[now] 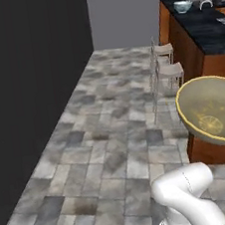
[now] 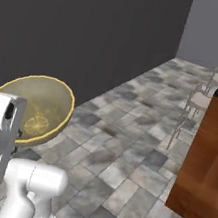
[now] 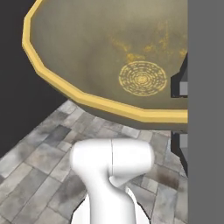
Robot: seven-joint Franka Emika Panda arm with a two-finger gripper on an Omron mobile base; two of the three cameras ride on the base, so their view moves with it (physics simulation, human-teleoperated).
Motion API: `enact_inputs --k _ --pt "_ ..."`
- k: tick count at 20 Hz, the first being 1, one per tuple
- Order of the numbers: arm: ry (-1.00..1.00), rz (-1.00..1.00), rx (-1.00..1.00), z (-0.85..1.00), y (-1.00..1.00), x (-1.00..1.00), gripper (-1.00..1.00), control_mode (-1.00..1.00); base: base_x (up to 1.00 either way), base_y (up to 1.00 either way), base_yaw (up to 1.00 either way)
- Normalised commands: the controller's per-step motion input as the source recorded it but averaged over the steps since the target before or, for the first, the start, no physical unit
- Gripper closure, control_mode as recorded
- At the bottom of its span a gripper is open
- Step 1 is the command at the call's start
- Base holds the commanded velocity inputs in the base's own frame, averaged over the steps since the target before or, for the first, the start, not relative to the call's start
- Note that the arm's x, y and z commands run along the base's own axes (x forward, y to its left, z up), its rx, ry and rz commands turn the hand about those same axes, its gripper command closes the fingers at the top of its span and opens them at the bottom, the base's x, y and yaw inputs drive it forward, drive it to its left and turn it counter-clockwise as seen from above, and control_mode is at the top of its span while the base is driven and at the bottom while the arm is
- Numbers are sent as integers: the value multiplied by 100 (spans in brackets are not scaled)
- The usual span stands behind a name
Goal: Pick up the bowls from the cabinet and place each bowl in front of a stool on the dining counter.
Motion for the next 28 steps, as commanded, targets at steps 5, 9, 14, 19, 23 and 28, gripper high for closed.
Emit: enact_inputs --k 5,9,14,19,23,28 --pt "0 0 0 0 0 0 100 100 100 100 -56" --pt "0 0 0 0 0 0 100 100 100 100 -53" --pt "0 0 0 0 0 0 100 100 100 100 -51" --pt "0 0 0 0 0 0 100 100 100 100 -51" --pt "0 0 0 0 0 0 100 100 100 100 -54" --pt "0 0 0 0 0 0 100 100 92 100 -61"
